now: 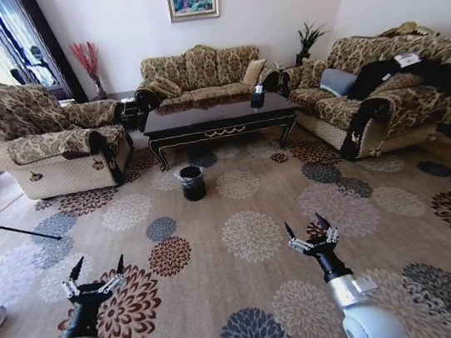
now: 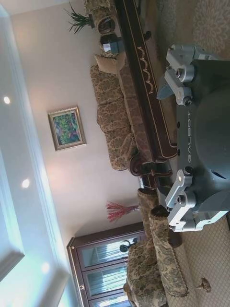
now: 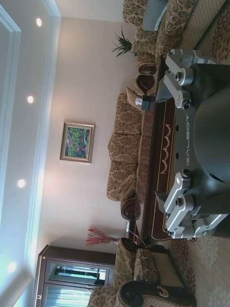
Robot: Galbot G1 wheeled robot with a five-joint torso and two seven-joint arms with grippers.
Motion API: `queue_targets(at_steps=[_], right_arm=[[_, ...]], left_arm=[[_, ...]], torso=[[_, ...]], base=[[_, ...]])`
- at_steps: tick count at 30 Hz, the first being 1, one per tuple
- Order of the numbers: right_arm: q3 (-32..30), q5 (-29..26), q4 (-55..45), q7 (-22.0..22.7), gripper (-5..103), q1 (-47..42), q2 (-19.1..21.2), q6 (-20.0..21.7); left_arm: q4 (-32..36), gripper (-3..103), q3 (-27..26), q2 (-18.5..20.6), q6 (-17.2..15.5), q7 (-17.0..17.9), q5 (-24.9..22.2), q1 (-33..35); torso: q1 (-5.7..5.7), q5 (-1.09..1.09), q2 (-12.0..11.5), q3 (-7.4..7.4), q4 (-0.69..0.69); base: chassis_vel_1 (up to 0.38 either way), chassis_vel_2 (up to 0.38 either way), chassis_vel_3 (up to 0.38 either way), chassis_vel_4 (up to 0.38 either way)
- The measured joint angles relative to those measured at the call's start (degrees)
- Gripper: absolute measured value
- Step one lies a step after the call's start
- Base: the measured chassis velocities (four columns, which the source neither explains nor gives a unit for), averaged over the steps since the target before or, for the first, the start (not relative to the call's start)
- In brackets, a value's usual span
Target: Move to the front of the table and pick up the trash from the floor, then place it into the trash bin.
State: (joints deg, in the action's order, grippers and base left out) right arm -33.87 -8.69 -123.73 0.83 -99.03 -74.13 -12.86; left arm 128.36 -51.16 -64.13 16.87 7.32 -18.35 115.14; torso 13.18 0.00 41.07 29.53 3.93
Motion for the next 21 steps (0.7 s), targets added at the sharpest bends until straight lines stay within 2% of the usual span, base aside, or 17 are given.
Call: queue_targets(at_steps=[21], right_arm=[[0.0,0.0,0.0,0.0,100,0.0,0.0,0.0]], left_arm=[[0.0,100,0.0,0.0,0.0,0.0,0.0,0.0]], torso=[[2.23,0.00,5.6,3.31,0.00]], base=[[0.000,0.000,0.000,0.000]])
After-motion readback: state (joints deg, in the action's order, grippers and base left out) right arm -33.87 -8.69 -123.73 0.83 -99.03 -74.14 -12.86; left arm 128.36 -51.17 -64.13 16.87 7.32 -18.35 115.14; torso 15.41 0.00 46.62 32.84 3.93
